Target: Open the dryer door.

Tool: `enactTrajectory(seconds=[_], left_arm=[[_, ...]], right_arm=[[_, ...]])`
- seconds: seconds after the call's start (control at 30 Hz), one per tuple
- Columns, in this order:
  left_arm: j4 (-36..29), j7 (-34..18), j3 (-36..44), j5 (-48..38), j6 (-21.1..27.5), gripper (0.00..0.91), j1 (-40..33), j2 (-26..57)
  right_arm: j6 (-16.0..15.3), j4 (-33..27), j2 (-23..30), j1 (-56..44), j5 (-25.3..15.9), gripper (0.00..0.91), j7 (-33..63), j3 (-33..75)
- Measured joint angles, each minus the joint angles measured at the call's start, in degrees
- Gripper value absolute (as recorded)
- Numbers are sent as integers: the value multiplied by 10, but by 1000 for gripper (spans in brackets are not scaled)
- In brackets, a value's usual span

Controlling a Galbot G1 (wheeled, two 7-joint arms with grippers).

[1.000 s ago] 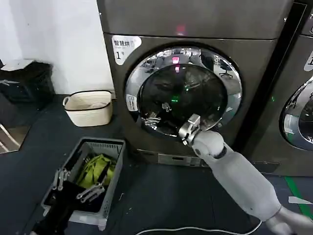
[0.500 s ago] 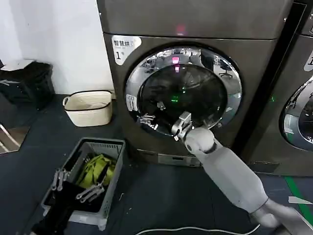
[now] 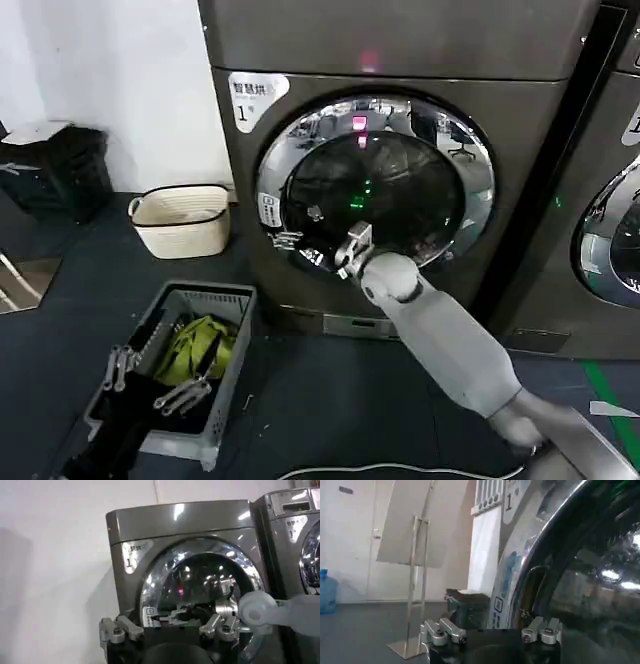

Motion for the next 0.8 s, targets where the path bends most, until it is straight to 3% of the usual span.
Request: enactTrajectory(seconds=[0.47,0.8], left_arm=[[4,0,-1,0,-1,907,-1,0],[15,0,-4,-1,-1,907,-10,5]], right_arm=[[5,-35,9,17,3,907,-72,-12],[-5,17,-35,6,45,907,-131,-23]])
